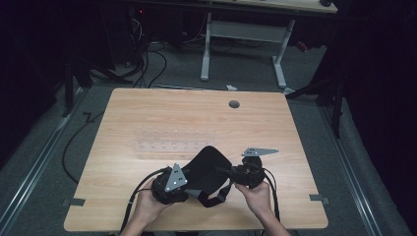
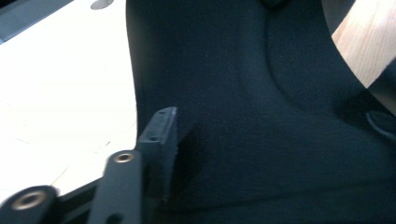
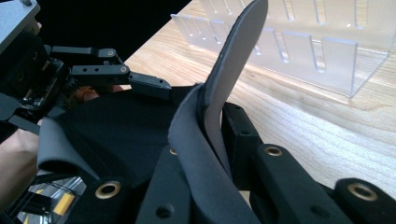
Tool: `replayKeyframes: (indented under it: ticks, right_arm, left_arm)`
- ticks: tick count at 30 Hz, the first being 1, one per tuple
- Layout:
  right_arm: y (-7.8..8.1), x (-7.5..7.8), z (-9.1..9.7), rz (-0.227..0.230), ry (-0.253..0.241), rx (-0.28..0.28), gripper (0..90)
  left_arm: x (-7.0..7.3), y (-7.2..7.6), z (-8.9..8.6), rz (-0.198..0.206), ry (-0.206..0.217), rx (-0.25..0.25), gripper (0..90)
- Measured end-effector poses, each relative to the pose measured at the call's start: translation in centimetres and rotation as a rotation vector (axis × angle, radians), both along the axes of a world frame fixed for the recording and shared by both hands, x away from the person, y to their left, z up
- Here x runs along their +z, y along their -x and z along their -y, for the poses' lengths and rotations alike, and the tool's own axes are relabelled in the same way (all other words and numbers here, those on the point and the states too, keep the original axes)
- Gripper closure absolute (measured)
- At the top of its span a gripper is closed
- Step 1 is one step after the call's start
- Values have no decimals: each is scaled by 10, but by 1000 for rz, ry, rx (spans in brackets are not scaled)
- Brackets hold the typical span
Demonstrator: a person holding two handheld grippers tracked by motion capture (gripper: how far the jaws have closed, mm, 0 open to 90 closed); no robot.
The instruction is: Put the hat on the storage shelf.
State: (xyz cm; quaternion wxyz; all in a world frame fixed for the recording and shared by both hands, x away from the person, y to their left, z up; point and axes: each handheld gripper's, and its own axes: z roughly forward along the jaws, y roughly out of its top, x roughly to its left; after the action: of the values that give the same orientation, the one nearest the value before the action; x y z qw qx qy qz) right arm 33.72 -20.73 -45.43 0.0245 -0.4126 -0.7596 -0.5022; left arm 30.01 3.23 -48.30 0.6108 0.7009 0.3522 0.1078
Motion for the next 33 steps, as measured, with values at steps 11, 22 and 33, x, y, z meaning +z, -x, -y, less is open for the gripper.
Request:
replayKeyframes:
  ticks: [11, 22, 33]
  right_arm:
    - [0, 1, 3, 5, -38, 13, 767]
    - [1, -1, 15, 46, -51, -38, 582]
    - [1, -17, 46, 124, 44, -163, 513]
  left_arm:
    - [9, 6, -5, -33, 24, -122, 794]
    - [7, 10, -8, -76, 40, -183, 863]
    - [15, 6, -26, -111, 117, -123, 861]
